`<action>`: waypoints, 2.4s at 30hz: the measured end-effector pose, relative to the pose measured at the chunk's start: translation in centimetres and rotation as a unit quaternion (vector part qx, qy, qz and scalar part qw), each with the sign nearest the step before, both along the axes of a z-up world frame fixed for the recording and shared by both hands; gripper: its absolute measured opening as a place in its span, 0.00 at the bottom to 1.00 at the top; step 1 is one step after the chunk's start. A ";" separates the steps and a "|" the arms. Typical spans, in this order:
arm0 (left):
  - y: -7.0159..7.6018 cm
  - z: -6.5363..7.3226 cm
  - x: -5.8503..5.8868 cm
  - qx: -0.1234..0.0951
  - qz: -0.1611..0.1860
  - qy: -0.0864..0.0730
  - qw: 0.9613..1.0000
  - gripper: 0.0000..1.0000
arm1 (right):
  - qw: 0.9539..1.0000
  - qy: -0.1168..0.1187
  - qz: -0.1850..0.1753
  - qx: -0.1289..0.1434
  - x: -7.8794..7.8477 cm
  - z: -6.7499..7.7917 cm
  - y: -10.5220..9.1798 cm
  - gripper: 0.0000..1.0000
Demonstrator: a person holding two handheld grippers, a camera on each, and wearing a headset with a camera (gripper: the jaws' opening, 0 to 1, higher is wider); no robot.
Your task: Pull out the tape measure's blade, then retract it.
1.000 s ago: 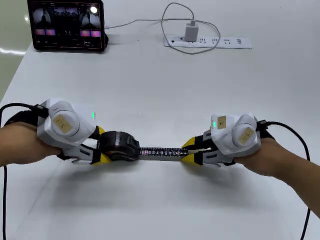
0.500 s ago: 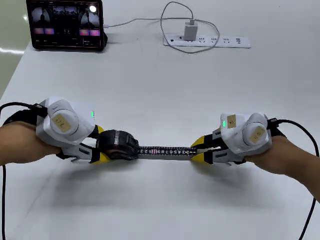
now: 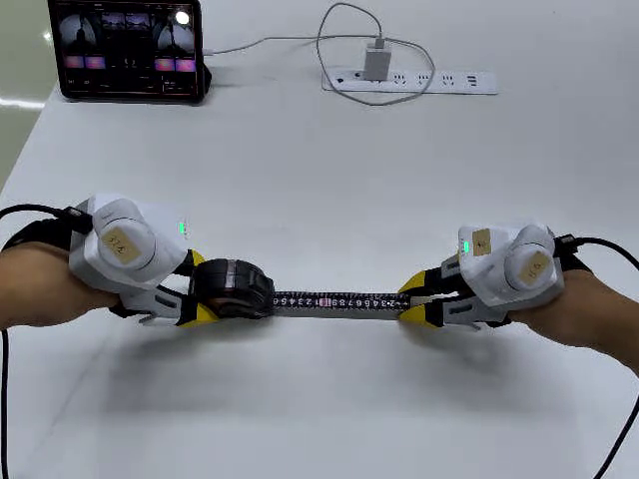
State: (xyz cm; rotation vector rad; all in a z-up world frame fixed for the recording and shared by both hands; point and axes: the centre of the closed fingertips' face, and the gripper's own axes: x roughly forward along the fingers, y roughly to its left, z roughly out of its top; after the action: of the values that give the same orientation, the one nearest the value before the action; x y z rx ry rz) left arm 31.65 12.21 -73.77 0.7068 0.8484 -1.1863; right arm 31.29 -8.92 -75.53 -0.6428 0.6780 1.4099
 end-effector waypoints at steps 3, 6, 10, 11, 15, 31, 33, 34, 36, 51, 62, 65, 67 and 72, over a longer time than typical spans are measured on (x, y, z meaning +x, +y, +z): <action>0.0 0.0 0.0 0.001 0.000 0.000 1.000 0.26 | 1.000 -0.001 -0.002 -0.003 0.1 -0.1 -0.5 0.09; 0.0 0.0 0.0 0.001 0.000 0.000 1.000 0.26 | 1.000 -0.001 -0.003 -0.006 0.1 0.0 -0.9 0.09; 0.0 0.0 0.0 0.001 0.001 0.000 1.000 0.26 | 1.000 -0.002 -0.004 -0.009 0.1 0.0 -1.5 0.09; 0.0 0.0 0.0 0.001 0.002 0.001 1.000 0.26 | 1.000 -0.002 -0.004 -0.010 0.1 0.0 -1.6 0.09; 0.0 -0.1 0.0 0.002 0.002 0.001 1.000 0.26 | 1.000 -0.003 -0.002 -0.015 0.1 0.1 -2.0 0.09; 0.0 0.0 -0.1 0.000 0.003 0.001 1.000 0.26 | 1.000 -0.004 0.001 -0.029 0.0 0.6 -3.5 0.09; 0.0 0.0 0.0 0.000 0.003 0.001 1.000 0.26 | 0.999 -0.006 0.001 -0.032 -0.1 0.5 -3.8 0.09; 0.0 0.0 -0.1 0.001 0.005 0.002 1.000 0.26 | 0.999 -0.007 0.003 -0.034 -0.1 0.6 -4.0 0.09; 0.0 0.0 0.0 0.001 0.004 0.002 1.000 0.26 | 0.999 -0.008 0.003 -0.035 -0.2 0.7 -4.4 0.09; 0.0 0.0 0.0 0.000 0.002 0.000 1.000 0.26 | 0.998 -0.006 -0.002 -0.054 -0.2 0.5 -6.9 0.09; -0.1 0.0 0.0 -0.001 0.004 -0.002 1.000 0.26 | 0.998 -0.001 -0.007 -0.067 -0.1 0.3 -7.5 0.09; -0.1 0.0 0.0 0.000 0.004 -0.003 1.000 0.26 | 0.998 0.001 -0.012 -0.066 -0.1 0.4 -7.4 0.10; -0.1 0.0 0.0 -0.001 0.005 -0.002 1.000 0.27 | 0.998 0.007 -0.017 -0.064 -0.1 0.4 -7.4 0.10; -0.3 0.0 0.2 0.003 0.006 -0.005 1.000 0.27 | 0.998 0.012 -0.019 -0.066 -0.2 0.5 -7.3 0.11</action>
State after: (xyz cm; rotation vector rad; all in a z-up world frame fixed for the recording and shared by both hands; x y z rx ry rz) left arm 31.81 11.95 -73.77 0.7099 0.8479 -1.1688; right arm 31.12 -16.22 -75.08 -0.7133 0.8037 1.3487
